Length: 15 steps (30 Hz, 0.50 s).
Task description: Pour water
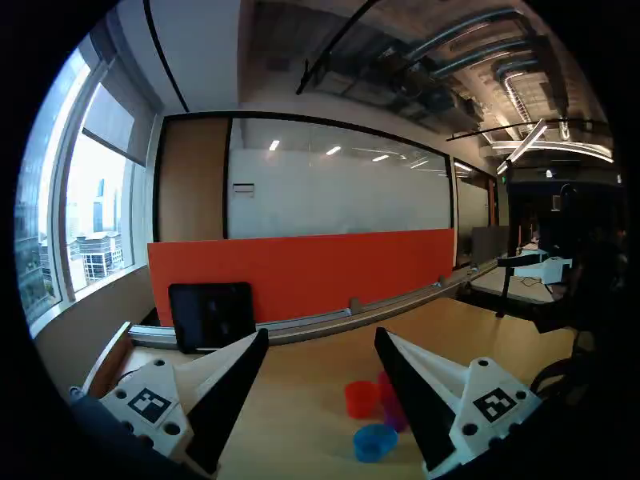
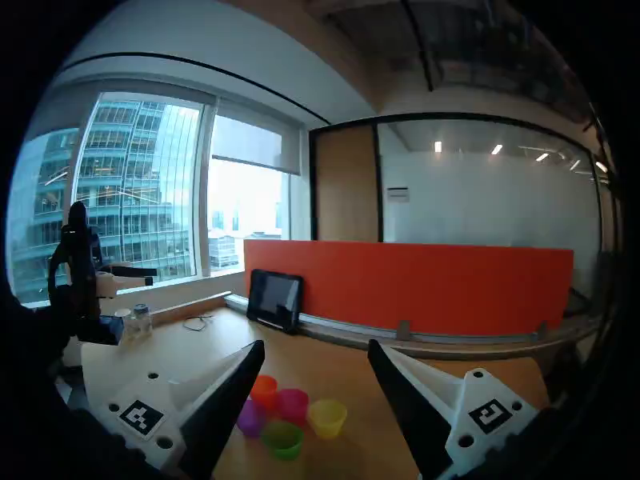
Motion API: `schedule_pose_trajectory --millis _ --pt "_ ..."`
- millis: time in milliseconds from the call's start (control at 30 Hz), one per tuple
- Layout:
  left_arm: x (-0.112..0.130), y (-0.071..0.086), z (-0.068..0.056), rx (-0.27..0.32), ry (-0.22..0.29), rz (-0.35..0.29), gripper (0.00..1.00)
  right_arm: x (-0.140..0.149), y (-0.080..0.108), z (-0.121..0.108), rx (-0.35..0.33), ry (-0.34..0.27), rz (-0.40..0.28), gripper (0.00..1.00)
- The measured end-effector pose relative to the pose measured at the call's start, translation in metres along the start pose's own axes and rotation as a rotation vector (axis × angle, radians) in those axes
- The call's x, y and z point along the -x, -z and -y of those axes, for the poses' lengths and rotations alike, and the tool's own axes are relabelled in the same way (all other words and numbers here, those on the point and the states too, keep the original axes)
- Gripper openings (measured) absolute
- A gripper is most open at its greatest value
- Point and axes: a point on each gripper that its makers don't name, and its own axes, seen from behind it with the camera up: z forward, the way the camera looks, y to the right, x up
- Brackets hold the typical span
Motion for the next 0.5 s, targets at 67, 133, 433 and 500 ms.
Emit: schedule_pose_trajectory --millis 67,133,433,500 --pt "-0.001 0.001 -0.005 0.020 0.003 0.000 0.99 -0.002 0.000 0.004 -0.023 -0.004 -0.005 1.00" --pt "-0.001 0.001 -0.008 0.036 0.004 -0.001 0.99 -0.003 0.000 0.006 -0.041 -0.007 -0.007 1.00" --pt "0.010 0.005 -0.018 0.086 -0.015 0.026 0.99 0.004 -0.002 0.014 -0.107 -0.015 0.018 1.00" --pt "0.015 0.005 -0.020 0.095 -0.022 0.036 0.99 0.008 -0.003 0.014 -0.117 -0.012 0.027 1.00"
